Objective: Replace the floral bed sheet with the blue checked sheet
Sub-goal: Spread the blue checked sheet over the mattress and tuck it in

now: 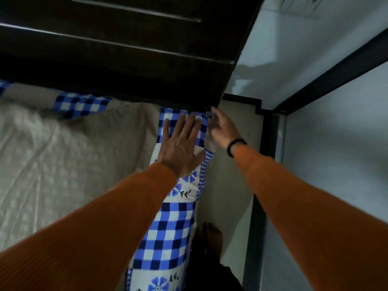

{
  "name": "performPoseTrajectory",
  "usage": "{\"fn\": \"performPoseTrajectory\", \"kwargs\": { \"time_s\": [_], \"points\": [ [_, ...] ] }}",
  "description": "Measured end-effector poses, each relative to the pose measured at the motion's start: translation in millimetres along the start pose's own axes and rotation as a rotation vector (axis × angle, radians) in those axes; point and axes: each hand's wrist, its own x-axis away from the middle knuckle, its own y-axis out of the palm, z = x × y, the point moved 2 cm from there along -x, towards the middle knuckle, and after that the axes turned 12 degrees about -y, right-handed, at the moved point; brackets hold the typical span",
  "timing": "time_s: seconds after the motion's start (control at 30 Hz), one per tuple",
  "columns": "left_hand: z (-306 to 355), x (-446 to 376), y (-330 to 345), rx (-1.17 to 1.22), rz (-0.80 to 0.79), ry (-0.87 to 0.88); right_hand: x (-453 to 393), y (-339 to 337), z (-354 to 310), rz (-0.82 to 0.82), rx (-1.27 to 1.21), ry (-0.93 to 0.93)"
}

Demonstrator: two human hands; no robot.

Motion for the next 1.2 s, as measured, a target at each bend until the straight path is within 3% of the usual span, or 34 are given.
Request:
{"fn": "performPoseTrajectory", "kwargs": {
  "time_s": [0.2, 0.3, 0.43, 0.53, 0.67, 0.73, 0.87, 0.97, 1.03, 1.1, 1.2],
  "points": [
    [5, -89, -25, -0.03, -0.145, -0.014, -27, 34, -9, 0.05, -0.77, 0.446],
    [-7, -102, -27, 0.011, -0.202, -0.004, -31, 30, -9, 0.006, -0.716, 0.471],
    [-28, -96, -25, 0.129, -0.119, 0.014, -55, 30, -11, -0.107, -0.608, 0.476],
    [-35, -85, -13, 0.089, 0.086, 0.054, -71, 29, -33, -0.181, -0.393, 0.435],
    [-33, -77, -8, 0.074, 0.029, -0.017, -73, 20, -66, -0.288, -0.106, 0.296],
    [-28, -69, -9, 0.055, 0.046, -0.059, -76, 22, -57, -0.201, -0.062, 0.276],
    [-24, -65, -9, 0.051, 0.071, -0.106, -38, 29, -13, 0.32, -0.19, 0.32],
    [-22, -63, -8, 0.067, 0.036, -0.162, 31, 42, 4, 0.523, -0.266, 0.232],
    [-18, -54, -7, 0.11, 0.05, -0.173, 66, 56, 17, 0.478, -0.328, 0.217],
    [-15, -41, -10, 0.118, 0.11, -0.15, 81, 72, 14, 0.321, -0.402, 0.215],
    [-4, -17, -4, 0.084, 0.05, -0.1, 65, 82, 9, 0.162, -0.601, 0.324]
  ]
}}
